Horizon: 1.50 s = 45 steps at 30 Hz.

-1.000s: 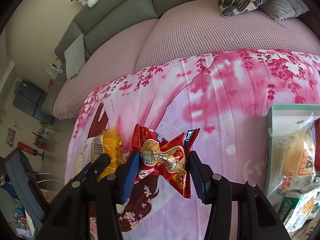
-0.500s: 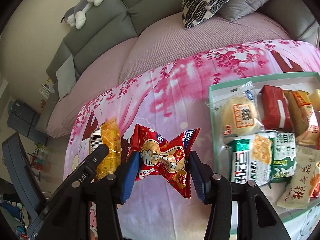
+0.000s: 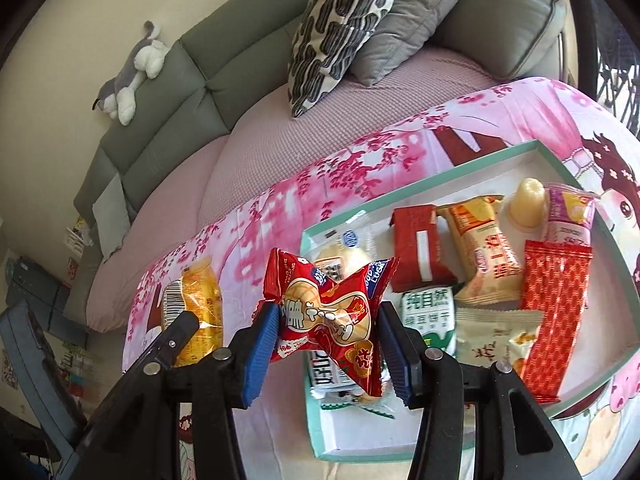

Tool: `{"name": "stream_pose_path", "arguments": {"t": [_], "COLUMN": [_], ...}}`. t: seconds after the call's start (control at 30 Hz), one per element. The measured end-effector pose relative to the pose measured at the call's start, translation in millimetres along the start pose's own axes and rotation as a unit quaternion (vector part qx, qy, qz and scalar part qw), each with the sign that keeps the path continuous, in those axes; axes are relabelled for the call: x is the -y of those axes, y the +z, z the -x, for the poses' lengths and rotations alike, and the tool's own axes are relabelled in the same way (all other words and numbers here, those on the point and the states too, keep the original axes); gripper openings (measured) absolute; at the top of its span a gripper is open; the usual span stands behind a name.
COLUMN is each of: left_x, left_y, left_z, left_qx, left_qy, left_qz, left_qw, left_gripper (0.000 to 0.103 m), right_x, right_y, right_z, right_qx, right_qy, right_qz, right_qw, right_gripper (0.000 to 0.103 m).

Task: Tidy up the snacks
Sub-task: 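Carry the bread pack and candy pack into the tray with both grippers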

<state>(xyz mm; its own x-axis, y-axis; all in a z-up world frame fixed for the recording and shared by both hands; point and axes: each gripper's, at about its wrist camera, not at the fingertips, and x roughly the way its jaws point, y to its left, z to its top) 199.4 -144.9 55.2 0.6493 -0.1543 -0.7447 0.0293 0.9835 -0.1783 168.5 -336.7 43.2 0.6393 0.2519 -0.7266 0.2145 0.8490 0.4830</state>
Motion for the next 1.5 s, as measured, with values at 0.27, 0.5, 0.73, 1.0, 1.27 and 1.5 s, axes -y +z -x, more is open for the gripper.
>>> {"name": "stream_pose_path", "arguments": {"t": [0.27,0.5,0.73,1.0,1.27,1.5], "left_x": [62,103,124,126,133,140], "left_y": [-13,-25,-31,-33,-34,-38], "left_z": [-4,-6,-11,-18,-22,-32], "left_qx": [-0.008,-0.014,-0.02,-0.028,-0.033,-0.044], "left_qy": [-0.034,-0.055,-0.062,-0.058,-0.06,-0.056], "left_qz": [-0.057,-0.098,-0.119,-0.122,-0.13,-0.141], "left_qw": [0.9977,0.9935,0.9907,0.9905,0.9892,0.9875], "left_gripper": [0.037,0.037,0.037,0.037,0.037,0.037], "right_x": [79,118,118,111,106,107], "right_y": [18,21,21,19,17,16], "right_z": [36,59,51,37,27,13], "right_qx": [0.047,0.075,0.061,0.043,0.032,0.015], "right_qy": [-0.044,-0.066,-0.063,-0.075,-0.083,-0.084], "right_qz": [-0.079,-0.112,-0.102,-0.08,-0.069,-0.064], "right_qw": [0.995,0.989,0.991,0.993,0.994,0.994], "right_gripper": [0.053,0.053,0.053,0.054,0.056,0.057]}}
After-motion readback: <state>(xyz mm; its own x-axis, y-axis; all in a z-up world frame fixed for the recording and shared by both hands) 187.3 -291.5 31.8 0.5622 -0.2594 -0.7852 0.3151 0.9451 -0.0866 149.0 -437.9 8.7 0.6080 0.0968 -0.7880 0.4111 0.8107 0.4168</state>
